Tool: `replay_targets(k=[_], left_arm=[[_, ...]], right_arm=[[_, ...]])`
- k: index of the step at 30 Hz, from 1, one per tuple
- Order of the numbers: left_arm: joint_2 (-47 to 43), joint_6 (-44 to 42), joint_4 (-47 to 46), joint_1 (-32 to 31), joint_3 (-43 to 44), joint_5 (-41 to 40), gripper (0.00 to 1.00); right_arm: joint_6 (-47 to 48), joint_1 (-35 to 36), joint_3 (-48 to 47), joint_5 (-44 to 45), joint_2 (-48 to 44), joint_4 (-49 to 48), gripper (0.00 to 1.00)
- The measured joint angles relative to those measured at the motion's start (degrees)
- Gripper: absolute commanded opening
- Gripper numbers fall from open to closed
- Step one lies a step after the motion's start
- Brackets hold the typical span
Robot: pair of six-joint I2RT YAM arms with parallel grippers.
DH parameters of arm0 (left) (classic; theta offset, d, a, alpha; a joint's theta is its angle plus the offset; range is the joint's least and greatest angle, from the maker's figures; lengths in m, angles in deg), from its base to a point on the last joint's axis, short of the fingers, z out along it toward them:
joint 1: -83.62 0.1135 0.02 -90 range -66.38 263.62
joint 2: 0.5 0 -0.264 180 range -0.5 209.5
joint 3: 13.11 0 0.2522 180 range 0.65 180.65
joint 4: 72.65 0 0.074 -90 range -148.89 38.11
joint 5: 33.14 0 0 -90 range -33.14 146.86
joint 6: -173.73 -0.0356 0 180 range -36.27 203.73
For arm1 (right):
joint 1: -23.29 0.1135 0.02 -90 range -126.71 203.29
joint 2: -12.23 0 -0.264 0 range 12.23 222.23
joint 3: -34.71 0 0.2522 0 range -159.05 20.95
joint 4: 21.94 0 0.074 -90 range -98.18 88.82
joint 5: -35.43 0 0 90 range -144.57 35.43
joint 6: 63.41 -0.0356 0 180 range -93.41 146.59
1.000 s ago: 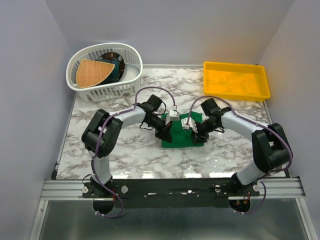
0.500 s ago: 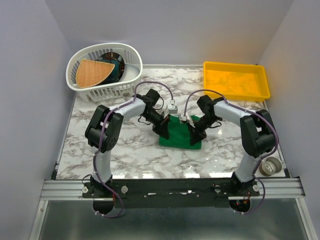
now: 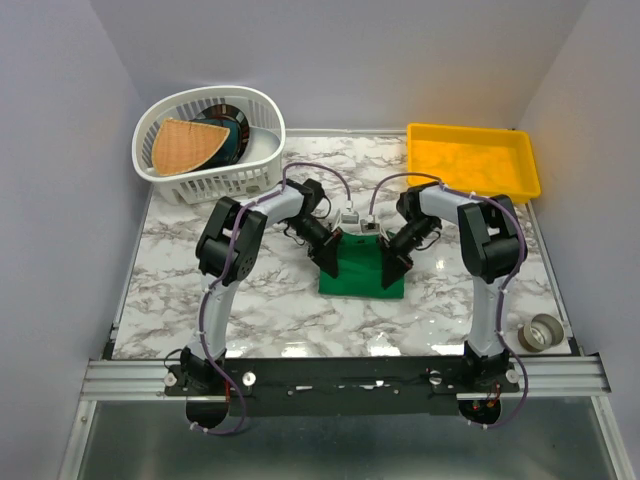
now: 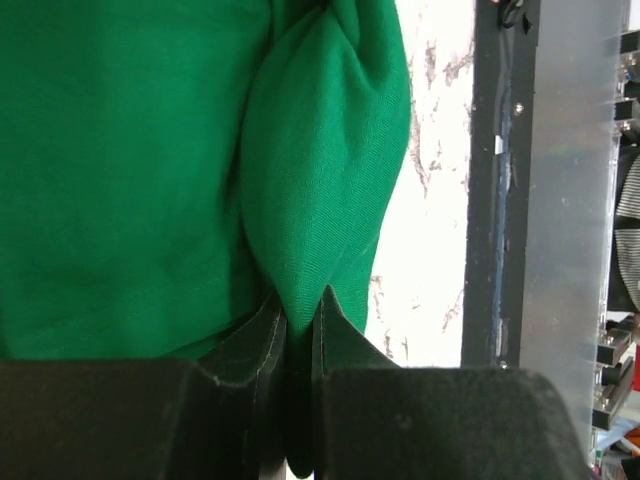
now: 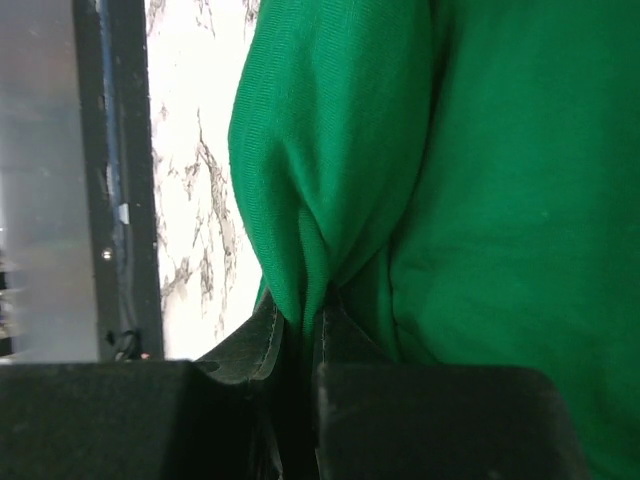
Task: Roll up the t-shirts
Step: Roll the T-shirt to the center of the board.
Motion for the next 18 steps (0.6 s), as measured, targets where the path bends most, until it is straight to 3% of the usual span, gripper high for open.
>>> replay_targets(k=[5,10,18], left_arm=[[2.29,0.33,1.53,0.15,3.30,-1.75,0.10],[1.66,2.86,-0.46,0.26,2.10,-4.85,0.43],[-15.54,9.38,-12.15,3.06,-10.25,-17.90,0.56]], right_arm=[[-3.76,-0.74,-5.40,-0.35,5.14,4.33,0.10],[-12.20,-1.11,-11.54,-0.96,11.26,7.98,0.11],[-21.70,-1.62,-14.10,-0.20,13.68,9.46,0.13]])
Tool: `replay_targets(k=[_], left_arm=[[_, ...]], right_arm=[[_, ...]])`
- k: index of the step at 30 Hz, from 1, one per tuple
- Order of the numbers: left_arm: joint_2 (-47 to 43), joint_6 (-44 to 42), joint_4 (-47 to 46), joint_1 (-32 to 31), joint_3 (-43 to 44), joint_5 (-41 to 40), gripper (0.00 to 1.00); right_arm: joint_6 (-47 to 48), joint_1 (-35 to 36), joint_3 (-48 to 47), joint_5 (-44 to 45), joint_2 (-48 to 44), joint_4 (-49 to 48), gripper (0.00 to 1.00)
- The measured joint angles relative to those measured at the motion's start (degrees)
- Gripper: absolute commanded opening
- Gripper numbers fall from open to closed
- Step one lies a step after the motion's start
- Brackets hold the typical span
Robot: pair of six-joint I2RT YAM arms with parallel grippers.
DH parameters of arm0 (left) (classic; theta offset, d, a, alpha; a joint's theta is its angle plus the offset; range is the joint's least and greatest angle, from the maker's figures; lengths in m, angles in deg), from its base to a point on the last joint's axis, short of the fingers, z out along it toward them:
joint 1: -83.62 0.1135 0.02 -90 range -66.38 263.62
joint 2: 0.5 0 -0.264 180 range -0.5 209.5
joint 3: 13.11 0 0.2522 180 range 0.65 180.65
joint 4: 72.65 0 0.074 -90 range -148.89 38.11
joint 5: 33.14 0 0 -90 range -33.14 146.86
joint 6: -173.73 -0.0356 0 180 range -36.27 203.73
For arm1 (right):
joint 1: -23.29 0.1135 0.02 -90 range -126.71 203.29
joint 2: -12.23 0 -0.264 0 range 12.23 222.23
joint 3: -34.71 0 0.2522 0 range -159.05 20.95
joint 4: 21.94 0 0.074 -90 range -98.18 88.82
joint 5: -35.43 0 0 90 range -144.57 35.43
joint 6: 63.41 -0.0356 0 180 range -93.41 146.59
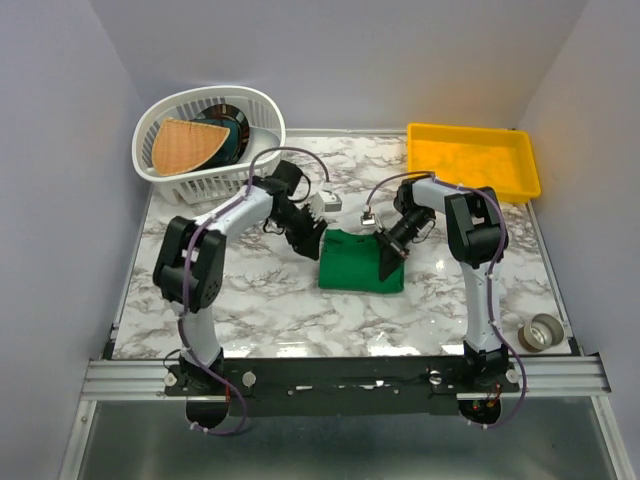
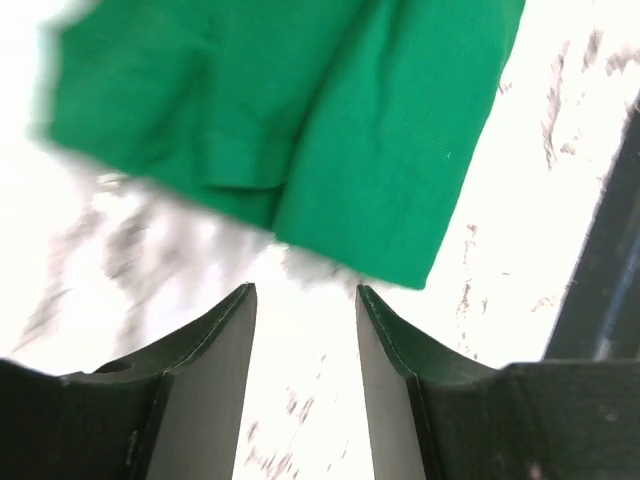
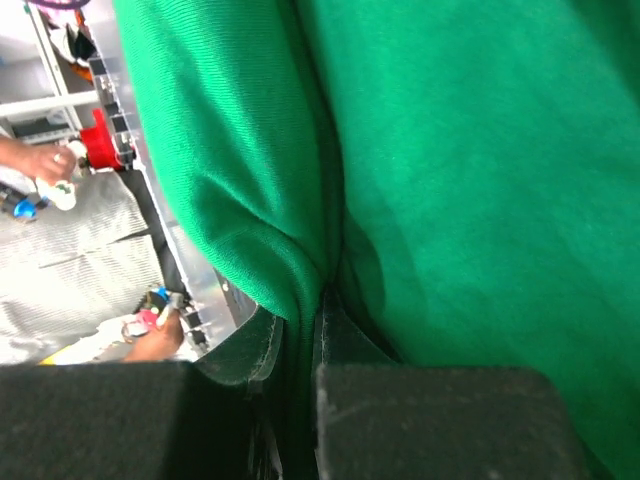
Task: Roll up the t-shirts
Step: Roll the T-shirt to the center of the board.
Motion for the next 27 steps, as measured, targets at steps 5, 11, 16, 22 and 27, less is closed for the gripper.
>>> replay_targets(k=[5,11,16,22,27], left_arm=[[-15.23,1.16,-6.93,0.70,-3.78,-5.49,0.82],[-37.20,0.35,-24.41,-10.40,-22.82,-16.63,0.96],[-41.07,-3.34,-40.44,-25.05,-42.73,-28.22,0.91],[-39.80,-10.82,-62.01,-31.89,-56.76,-40.33,0.91],[-36.30,-17.09,-73.07,-34.21,-59.87,-43.85,0.89]], right_arm=[[-3.41,-0.11,-0.24,1.09,0.04,-0.35,0.15],[-4.28,-0.20,-4.26,1.16,3.52,2.21,0.15],[-4.07,-0.50,-5.05,0.70,4.57,3.41,0.14],[-4.07,-0.55,-8.11,0.57,7.21,5.99,0.15],[-4.02,-0.83,-8.61,0.09,7.96,6.80,0.15]])
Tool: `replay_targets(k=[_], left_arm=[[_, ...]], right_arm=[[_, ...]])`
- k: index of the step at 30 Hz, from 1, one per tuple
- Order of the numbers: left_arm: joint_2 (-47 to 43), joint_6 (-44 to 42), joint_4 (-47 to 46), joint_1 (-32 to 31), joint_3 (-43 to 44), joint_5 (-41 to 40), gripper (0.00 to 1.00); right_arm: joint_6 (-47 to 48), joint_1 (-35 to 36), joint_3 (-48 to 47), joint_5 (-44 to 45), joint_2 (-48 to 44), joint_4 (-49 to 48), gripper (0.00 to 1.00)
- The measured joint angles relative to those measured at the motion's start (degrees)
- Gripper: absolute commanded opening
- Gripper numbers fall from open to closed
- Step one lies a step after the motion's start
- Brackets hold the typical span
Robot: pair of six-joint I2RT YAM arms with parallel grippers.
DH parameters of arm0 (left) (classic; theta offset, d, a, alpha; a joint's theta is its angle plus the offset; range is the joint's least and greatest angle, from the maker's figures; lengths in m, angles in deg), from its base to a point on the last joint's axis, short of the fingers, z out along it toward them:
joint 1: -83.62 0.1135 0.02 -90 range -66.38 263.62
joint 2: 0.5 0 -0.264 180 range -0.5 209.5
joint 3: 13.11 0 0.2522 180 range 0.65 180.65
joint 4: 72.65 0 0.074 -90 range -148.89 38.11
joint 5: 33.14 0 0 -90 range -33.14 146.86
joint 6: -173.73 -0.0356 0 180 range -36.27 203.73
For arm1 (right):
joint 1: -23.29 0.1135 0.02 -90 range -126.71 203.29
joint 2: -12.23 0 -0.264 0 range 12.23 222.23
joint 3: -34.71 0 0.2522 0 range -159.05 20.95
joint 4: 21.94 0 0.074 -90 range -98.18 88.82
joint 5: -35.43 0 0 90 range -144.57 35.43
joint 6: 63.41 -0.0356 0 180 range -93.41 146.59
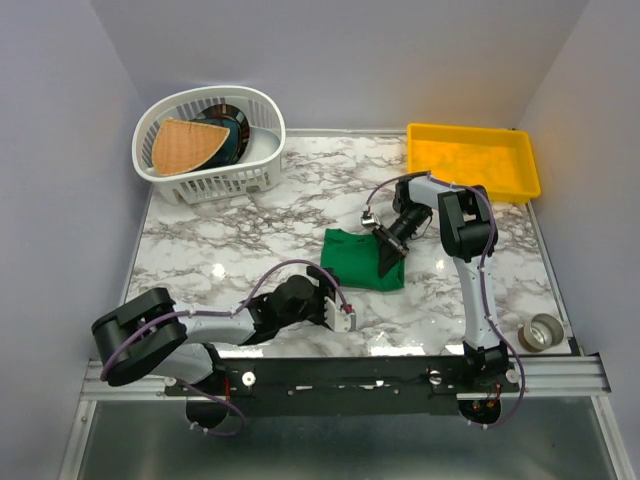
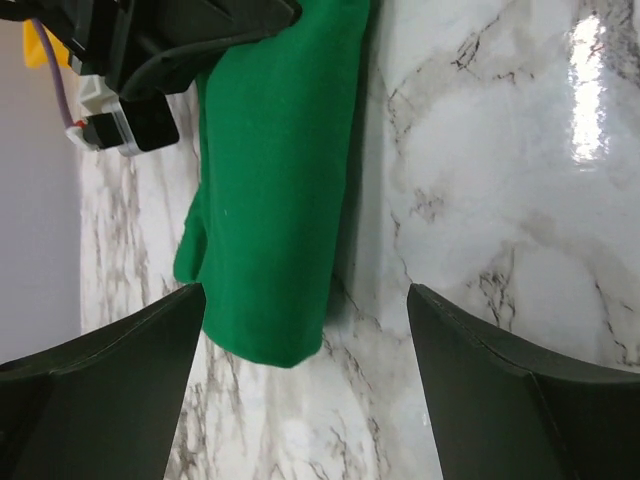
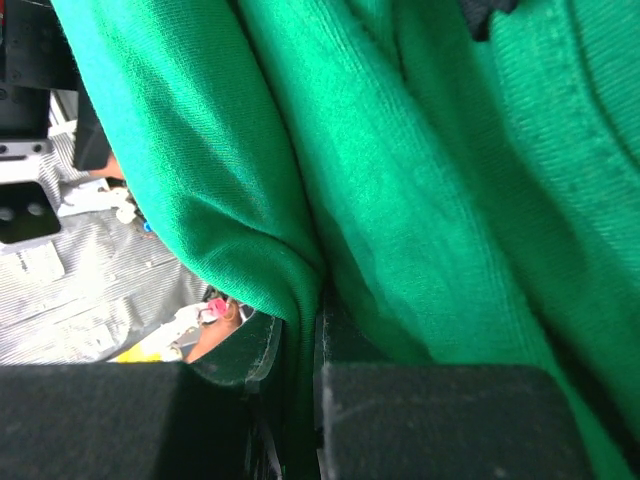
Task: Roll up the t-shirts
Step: Roll the T-shirt to the center of the board.
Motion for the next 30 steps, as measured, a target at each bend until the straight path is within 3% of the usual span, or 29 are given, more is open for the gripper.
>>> replay_targets(k=[5,11,14,15,18,19,20,23,30], left_arm=[[9.22,-4.57,-9.22,-0.72,1.05,-1.90,0.87],[19.85,-9.14,-18.29,-0.87,4.50,-5.33,0.72],[22.73,-10.71,-21.27,-0.87,5.14,-6.49,0.53],[23.32,-11.08,-21.11,-0.87,5.29,-6.62,0.36],[24.00,-11.41,-19.45,-0.87,5.75,-6.75,0.26],[23.98,-11.32,-18.25,-0.87,6.29,-6.78,0.24],[23.98,-11.30,-17.22,-0.87,6.69,-6.73,0.22],[23.15,-9.97,-8.66,-0.63,10.54,-5.68,0.16],[19.52,-7.96,8.39,2.91,17.42,4.57,0.13]], right_arm=[[0.22,-0.04,-0.04,-0.09,0.00,0.00,0.15],[0.42,-0.13,-0.07,-0.26,0.07,0.02,0.17],[0.44,-0.28,-0.07,-0.57,0.20,0.02,0.26],[0.50,-0.33,-0.07,-0.70,0.22,0.04,0.31],[0.94,-0.44,-0.07,-1.20,0.22,0.07,0.46],[1.11,-0.52,-0.07,-1.51,0.22,0.07,0.87],[1.31,-0.57,-0.04,-1.90,0.20,0.20,1.00],[1.97,-1.27,3.08,-6.14,-3.10,2.12,1.00],[7.48,-2.89,4.79,-1.42,-15.69,-5.75,1.00]])
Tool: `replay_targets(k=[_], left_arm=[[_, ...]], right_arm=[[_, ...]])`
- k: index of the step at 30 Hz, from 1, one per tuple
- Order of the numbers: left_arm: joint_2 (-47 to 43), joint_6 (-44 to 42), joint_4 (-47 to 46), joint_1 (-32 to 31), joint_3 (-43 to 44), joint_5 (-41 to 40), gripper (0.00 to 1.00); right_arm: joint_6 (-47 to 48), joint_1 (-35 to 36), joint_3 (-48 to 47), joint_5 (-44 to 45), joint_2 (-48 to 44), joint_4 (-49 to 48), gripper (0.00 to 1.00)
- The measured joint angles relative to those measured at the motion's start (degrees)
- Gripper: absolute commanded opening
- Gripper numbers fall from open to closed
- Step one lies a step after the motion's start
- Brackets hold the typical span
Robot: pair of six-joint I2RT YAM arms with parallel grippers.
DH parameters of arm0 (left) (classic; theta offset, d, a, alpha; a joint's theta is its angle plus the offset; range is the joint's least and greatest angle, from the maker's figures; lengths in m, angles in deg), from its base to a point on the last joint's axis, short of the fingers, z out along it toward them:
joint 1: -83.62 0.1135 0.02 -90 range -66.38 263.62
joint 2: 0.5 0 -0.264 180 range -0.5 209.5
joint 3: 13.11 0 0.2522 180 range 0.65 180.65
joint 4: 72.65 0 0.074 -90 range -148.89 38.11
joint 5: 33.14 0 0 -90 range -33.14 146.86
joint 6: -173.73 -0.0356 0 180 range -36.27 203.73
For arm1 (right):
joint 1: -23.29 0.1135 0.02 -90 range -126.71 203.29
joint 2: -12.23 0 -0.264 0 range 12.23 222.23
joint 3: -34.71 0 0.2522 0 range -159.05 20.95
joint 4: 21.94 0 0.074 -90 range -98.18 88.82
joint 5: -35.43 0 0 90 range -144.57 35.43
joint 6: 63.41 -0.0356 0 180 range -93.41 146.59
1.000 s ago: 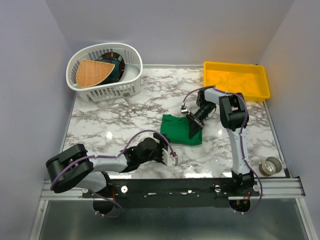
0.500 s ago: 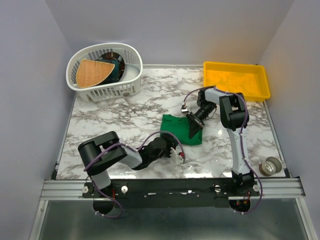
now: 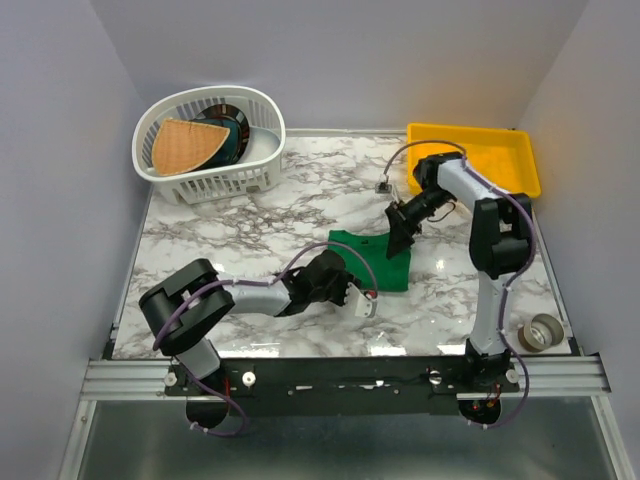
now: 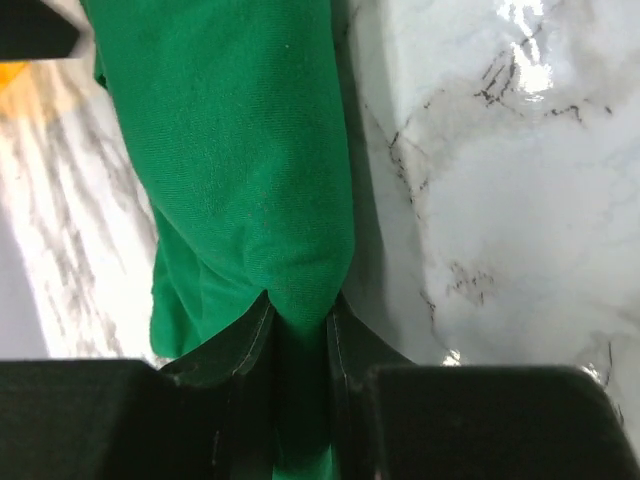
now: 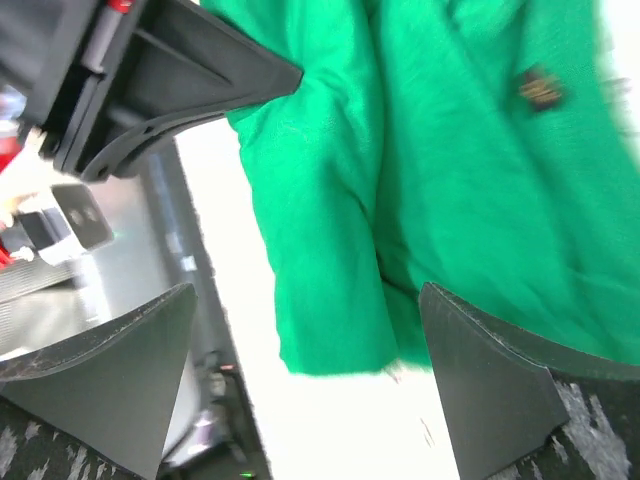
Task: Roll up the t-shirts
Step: Roll the T-shirt to the center of the board.
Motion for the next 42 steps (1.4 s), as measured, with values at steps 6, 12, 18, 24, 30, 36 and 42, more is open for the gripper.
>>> replay_targets(k=[6,12,18,24,30,36,42], left_arm=[[-0.42,1.05,14.80,4.17,8.00,9.79,0.14],[4.61,4.81,31.17,9.05,22.38,20.24,0.13],[7.43,5.92,39.04,10.40,27.43,25.03,0.13],[8.83,7.45,42.69,10.38,29.75,27.87,0.13],[9.84,9.44,43.78,10.45,30.64,29.05,0.13],[9.90,10.36,43.91,10.78,30.69,29.79,0.13],[10.21,10.51,45.00,12.13,30.69,30.60,0.14]], right_arm=[[-0.57,-3.34,11.21,3.74,-26.27,-15.06,1.00],[2.19,-3.54,52.43,8.41,-74.25,-50.27,1.00],[7.52,-1.92,71.17,7.58,-93.90,-57.55,1.00],[9.38,0.79,71.95,10.10,-91.36,-60.11,0.99],[9.90,7.61,69.44,14.45,-78.29,-60.30,0.97],[9.62,12.26,69.26,19.28,-71.23,-62.38,0.96],[10.19,13.81,69.29,22.84,-65.53,-67.84,0.96]])
